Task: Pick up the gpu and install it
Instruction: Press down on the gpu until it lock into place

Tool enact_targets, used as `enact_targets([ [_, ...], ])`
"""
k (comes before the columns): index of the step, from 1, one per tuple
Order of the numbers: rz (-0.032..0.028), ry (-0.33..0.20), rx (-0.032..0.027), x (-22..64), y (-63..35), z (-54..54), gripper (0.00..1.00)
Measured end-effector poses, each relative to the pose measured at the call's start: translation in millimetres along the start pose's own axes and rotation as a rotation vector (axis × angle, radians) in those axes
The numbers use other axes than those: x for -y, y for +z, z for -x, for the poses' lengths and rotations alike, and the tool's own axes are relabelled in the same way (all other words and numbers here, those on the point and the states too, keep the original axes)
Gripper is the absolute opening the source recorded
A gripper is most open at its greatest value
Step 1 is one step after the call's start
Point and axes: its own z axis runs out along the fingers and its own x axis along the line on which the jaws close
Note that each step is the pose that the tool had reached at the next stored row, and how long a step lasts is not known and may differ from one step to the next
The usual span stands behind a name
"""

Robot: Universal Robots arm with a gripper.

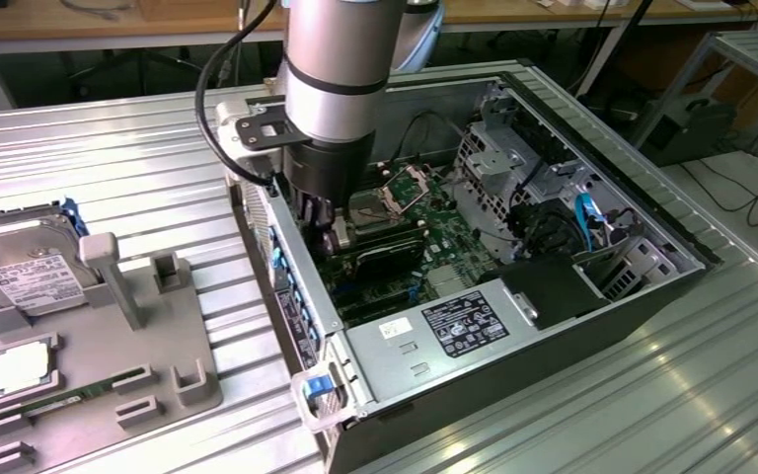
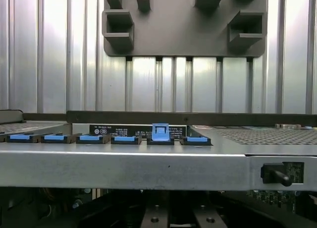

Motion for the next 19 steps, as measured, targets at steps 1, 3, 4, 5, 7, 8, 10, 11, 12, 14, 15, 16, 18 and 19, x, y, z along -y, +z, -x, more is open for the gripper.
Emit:
enact_targets([
  [1, -0.0001, -0.001, -0.001, 2.4, 0.3, 0.4, 0.11],
  [3, -0.0002, -0.001, -0.0023, 5.8, 0.5, 0.8, 0.11],
  [4, -0.0002, -0.002, -0.0031, 6.9, 0.7, 1.0, 0.11],
  [5, -0.0003, -0.002, -0.004, 7.2, 1.0, 1.0, 0.11],
  [7, -0.0002, -0.003, -0.0063, 7.4, 1.9, 1.0, 0.11],
  [8, 0.0001, -0.003, -0.0078, 7.4, 2.7, 1.0, 0.11],
  [10, 0.0003, -0.003, -0.0099, 7.5, 4.2, 1.2, 0.11],
  [11, 0.0004, -0.003, -0.0108, 7.7, 4.8, 1.4, 0.11],
  [12, 0.0002, -0.003, -0.0112, 7.9, 5.2, 1.6, 0.11],
  [14, 0.0001, -0.003, -0.0113, 8.6, 5.3, 1.6, 0.11],
  [15, 0.0, -0.003, -0.0114, 9.0, 5.3, 1.6, 0.11],
  [16, 0.0, -0.003, -0.0114, 9.4, 5.3, 1.6, 0.11],
  [18, 0.0, -0.004, -0.0117, 10.6, 5.2, 1.6, 0.11],
  [19, -0.0002, -0.004, -0.0114, 11.5, 4.6, 1.6, 0.11],
])
